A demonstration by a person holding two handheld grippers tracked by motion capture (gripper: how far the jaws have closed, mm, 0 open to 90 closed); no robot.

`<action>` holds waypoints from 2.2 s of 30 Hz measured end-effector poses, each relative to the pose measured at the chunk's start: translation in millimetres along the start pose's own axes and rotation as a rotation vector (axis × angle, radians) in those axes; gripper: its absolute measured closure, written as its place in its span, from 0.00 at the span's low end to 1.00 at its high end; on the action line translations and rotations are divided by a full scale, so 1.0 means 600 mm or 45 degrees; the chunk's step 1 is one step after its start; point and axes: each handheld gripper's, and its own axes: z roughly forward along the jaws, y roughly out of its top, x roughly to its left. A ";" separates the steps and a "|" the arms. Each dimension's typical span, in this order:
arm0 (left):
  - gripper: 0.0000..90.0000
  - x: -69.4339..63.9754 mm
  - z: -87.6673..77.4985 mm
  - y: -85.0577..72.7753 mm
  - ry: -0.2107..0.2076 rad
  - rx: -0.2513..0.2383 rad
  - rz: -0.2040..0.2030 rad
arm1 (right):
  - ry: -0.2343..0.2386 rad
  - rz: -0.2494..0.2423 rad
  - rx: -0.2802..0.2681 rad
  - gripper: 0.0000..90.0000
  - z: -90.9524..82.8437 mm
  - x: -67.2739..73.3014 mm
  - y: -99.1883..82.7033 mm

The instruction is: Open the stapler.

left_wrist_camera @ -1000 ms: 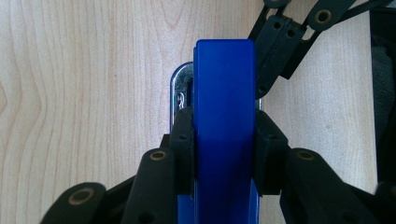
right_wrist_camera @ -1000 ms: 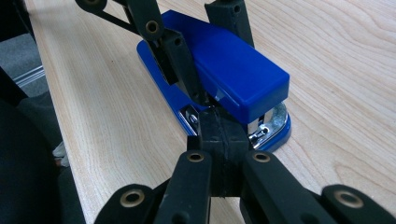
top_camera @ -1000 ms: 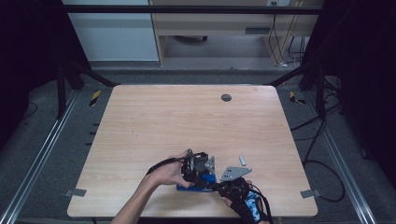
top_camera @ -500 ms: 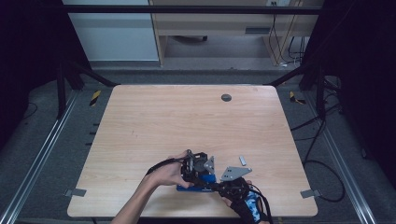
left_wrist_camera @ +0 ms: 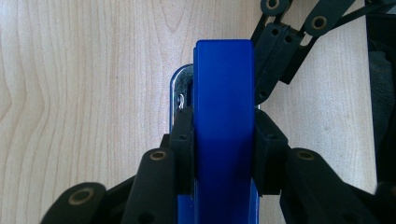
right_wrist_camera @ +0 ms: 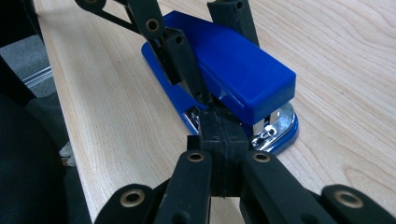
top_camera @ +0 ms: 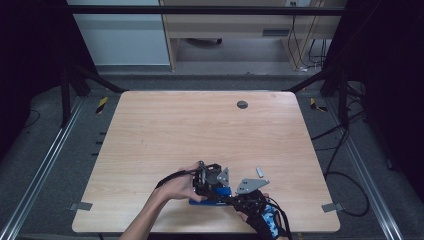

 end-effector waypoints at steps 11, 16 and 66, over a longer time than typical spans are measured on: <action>0.73 -0.001 0.000 -0.002 0.004 -0.009 0.000 | -0.007 -0.011 0.001 1.00 0.000 0.002 0.000; 0.73 0.005 0.004 -0.001 -0.016 -0.012 -0.021 | -0.027 -0.054 0.019 1.00 -0.002 0.004 0.003; 0.67 0.012 0.001 0.017 -0.028 0.158 0.008 | -0.067 -0.046 0.018 1.00 -0.006 0.008 0.003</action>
